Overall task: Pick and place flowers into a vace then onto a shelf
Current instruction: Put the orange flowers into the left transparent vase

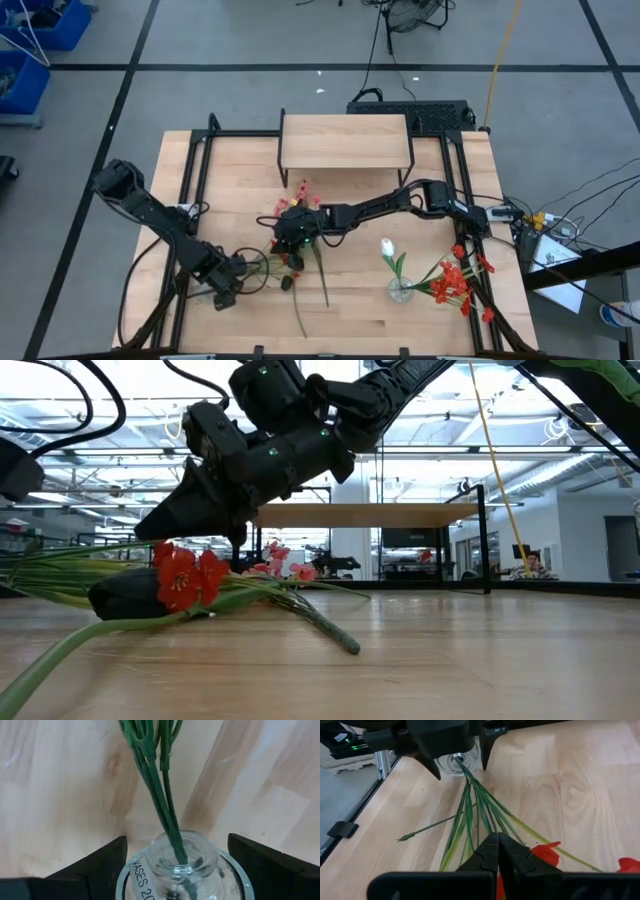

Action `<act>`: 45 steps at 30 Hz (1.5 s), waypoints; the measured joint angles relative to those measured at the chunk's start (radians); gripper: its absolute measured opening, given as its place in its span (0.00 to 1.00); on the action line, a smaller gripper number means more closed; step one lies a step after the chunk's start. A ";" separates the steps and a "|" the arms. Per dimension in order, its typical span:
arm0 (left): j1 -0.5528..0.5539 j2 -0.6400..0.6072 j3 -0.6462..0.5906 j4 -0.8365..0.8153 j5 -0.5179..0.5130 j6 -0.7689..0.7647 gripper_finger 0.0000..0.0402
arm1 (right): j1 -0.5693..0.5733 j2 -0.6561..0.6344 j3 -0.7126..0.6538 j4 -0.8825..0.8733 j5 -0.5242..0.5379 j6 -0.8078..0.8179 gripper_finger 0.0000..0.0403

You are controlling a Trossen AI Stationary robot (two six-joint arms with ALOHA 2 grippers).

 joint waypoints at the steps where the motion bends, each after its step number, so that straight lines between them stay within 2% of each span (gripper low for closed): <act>1: 0.000 0.000 0.000 0.005 -0.001 0.000 0.82 | 0.000 0.000 0.000 0.000 0.000 0.000 0.00; 7: 0.001 0.000 0.000 0.002 -0.027 -0.043 0.82 | 0.000 0.000 0.000 0.006 -0.002 -0.033 0.00; 19: 0.024 -0.001 0.001 0.045 -0.168 -0.114 0.82 | 0.017 -0.028 -0.001 -0.005 -0.005 -0.079 0.00; 32: 0.099 -0.001 0.003 0.112 -0.381 -0.154 0.82 | 0.008 -0.082 0.000 -0.112 -0.004 -0.045 0.00; 37: 0.123 -0.001 0.003 0.151 -0.486 -0.158 0.82 | 0.010 -0.083 0.000 -0.100 -0.004 0.048 0.00; 45: 0.169 -0.001 0.003 0.194 -0.657 -0.154 0.82 | 0.012 -0.111 -0.001 -0.102 -0.005 0.074 0.00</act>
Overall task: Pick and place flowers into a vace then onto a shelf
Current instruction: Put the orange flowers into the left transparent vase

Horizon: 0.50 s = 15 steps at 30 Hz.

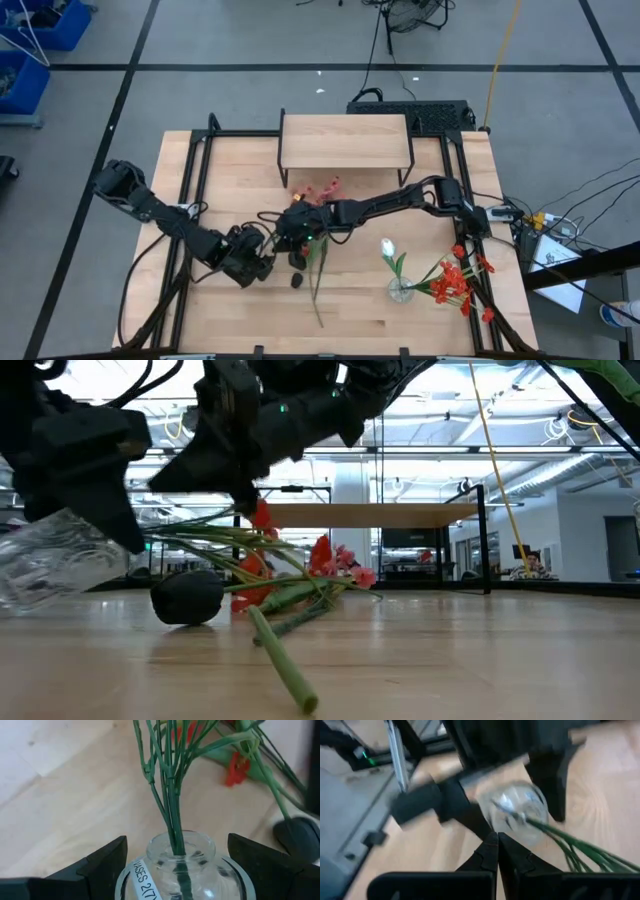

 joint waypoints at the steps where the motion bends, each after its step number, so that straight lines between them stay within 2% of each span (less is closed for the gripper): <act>1: 0.007 0.000 0.000 0.002 -0.001 0.000 0.82 | -0.001 -0.009 0.000 0.003 0.000 0.023 0.00; 7: 0.018 0.000 0.000 0.002 -0.047 0.006 0.82 | -0.015 -0.032 0.001 0.006 -0.002 0.255 0.00; 15: 0.018 0.000 0.000 0.000 -0.154 -0.012 0.82 | -0.021 -0.032 0.001 0.140 -0.030 0.375 0.05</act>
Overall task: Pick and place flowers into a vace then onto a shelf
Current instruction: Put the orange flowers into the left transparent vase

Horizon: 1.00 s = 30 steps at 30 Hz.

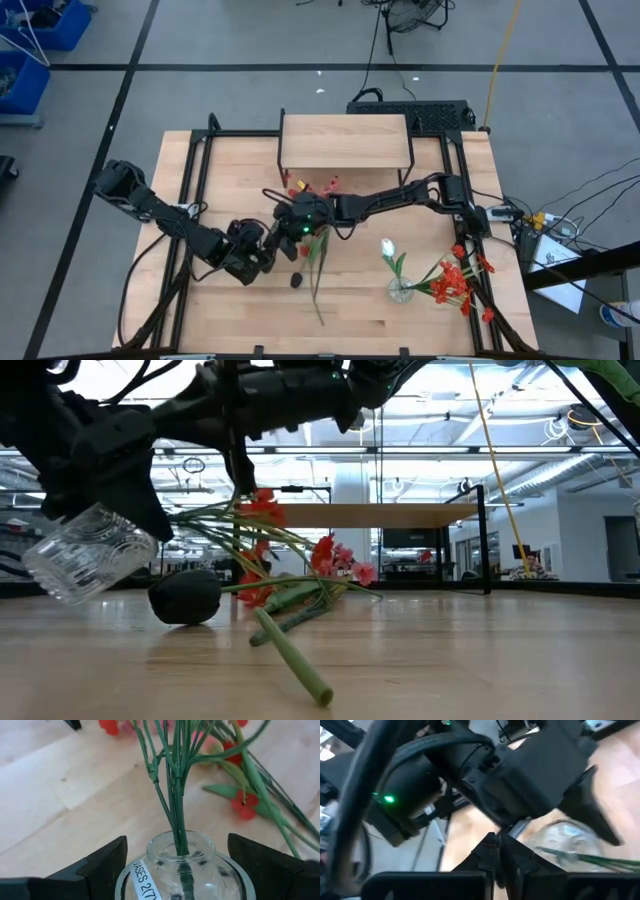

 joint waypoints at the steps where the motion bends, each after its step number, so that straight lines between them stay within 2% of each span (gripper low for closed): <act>1: 0.000 0.000 0.000 0.000 -0.011 -0.007 0.82 | 0.000 0.000 0.000 -0.001 0.000 0.009 0.06; 10: -0.022 0.000 0.000 -0.064 -0.137 -0.132 0.82 | -0.001 0.000 0.000 0.001 -0.024 0.063 0.15; 19: -0.069 0.000 -0.001 -0.173 -0.314 -0.251 0.82 | -0.001 0.000 0.000 0.096 -0.055 0.057 0.21; 26: -0.097 0.000 -0.073 -0.187 -0.337 -0.375 0.82 | -0.007 0.000 -0.020 0.121 -0.037 0.074 0.19; 30: -0.136 0.000 -0.094 -0.215 -0.358 -0.493 0.82 | -0.024 0.000 -0.105 0.243 -0.022 0.168 0.20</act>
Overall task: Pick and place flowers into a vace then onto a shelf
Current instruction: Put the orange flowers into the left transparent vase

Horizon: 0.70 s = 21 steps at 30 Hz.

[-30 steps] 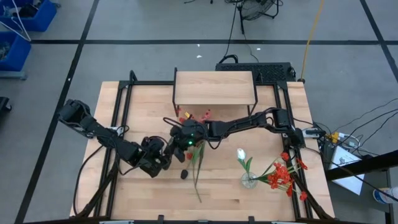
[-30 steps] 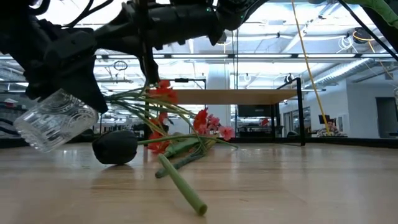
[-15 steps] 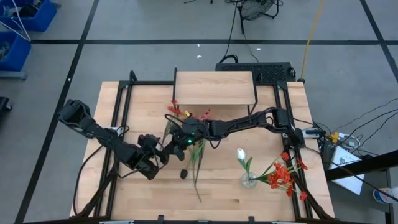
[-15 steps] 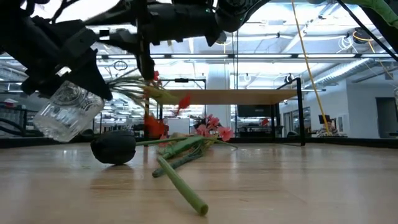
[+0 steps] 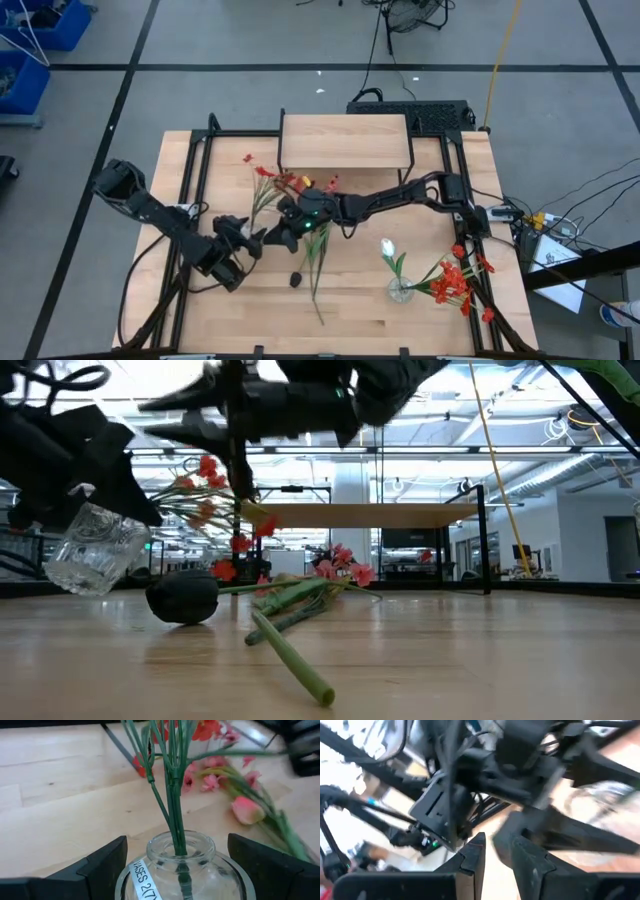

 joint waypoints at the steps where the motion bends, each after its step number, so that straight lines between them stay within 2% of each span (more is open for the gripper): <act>1: -0.010 0.000 -0.002 0.006 -0.011 -0.015 0.82 | -0.006 0.000 -0.032 0.041 0.014 0.030 0.20; 6: -0.031 0.000 -0.003 0.014 -0.066 -0.019 0.82 | -0.044 0.001 -0.218 0.267 0.167 0.217 0.20; 9: -0.029 0.005 -0.003 0.038 -0.070 0.011 0.82 | -0.070 0.002 -0.279 0.342 0.181 0.228 0.18; 13: -0.027 0.019 -0.004 0.119 -0.077 0.089 0.82 | -0.087 0.002 -0.283 0.406 0.140 0.176 0.18; 16: -0.023 0.035 -0.004 0.205 -0.087 0.152 0.82 | -0.091 0.000 -0.268 0.415 0.183 0.153 0.19; 21: -0.001 0.054 -0.003 0.302 -0.086 0.252 0.82 | -0.097 0.001 -0.248 0.405 0.186 0.149 0.25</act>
